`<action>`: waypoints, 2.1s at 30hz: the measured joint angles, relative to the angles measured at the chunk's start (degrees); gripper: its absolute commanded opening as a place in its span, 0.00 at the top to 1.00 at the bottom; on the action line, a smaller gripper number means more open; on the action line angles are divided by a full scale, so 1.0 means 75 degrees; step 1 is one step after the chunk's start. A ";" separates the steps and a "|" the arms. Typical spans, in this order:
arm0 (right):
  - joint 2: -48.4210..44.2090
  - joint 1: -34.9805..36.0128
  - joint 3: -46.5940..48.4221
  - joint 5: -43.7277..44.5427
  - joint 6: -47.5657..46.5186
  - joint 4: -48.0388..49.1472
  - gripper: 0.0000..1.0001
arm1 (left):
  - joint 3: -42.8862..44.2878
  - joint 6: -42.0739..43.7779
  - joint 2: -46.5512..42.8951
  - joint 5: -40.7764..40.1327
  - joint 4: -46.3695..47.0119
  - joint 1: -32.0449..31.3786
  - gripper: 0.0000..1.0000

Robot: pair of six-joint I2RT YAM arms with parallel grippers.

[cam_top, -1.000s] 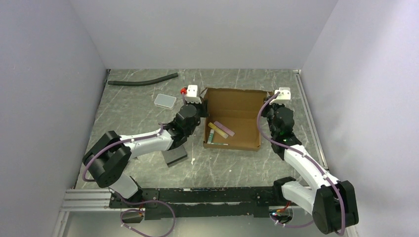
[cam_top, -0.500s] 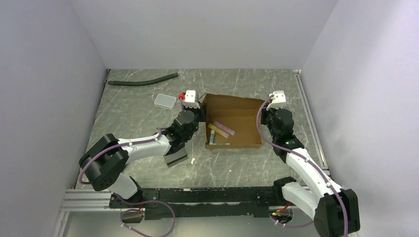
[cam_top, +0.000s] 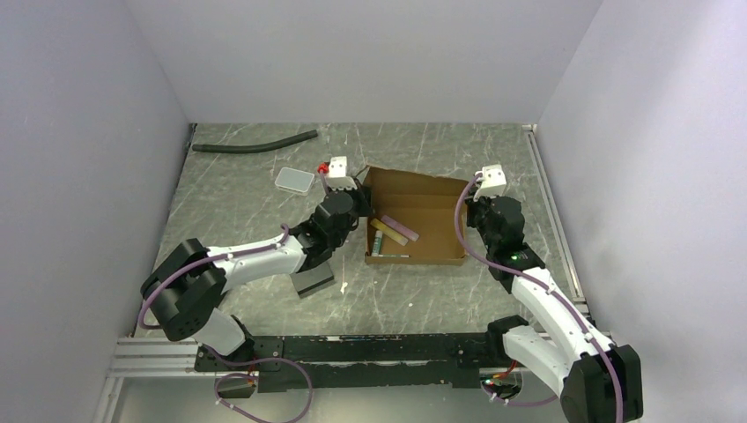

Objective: Fold the paper box

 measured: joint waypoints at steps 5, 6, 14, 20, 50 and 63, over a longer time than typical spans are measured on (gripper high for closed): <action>-0.0006 0.0000 0.0000 -0.0015 -0.0082 -0.0015 0.87 | 0.0187 -0.0358 0.0000 0.0000 -0.0434 -0.0003 1.00; -0.0006 0.0000 0.0000 -0.0026 -0.0102 -0.0017 0.87 | 0.0236 -0.0425 0.0000 0.0000 -0.0548 -0.0003 1.00; 0.0020 -0.0003 0.0000 -0.0029 -0.0137 -0.0009 0.87 | 0.1014 -0.0772 0.0122 0.0003 -0.1883 -0.0003 1.00; 0.0111 -0.0003 0.0000 -0.0032 -0.0134 -0.0003 0.87 | 0.1588 -0.0816 0.0408 -0.0017 -0.2754 -0.0003 1.00; -0.1594 -0.0087 0.0600 -0.2046 -0.2757 -0.4194 0.24 | -0.0297 0.0245 -0.0119 0.0676 -0.1658 -0.0154 1.00; -0.1781 -0.0460 0.3672 -0.5010 -0.6449 -0.9474 0.15 | -0.0472 0.0370 -0.0157 0.0787 -0.1571 -0.0169 1.00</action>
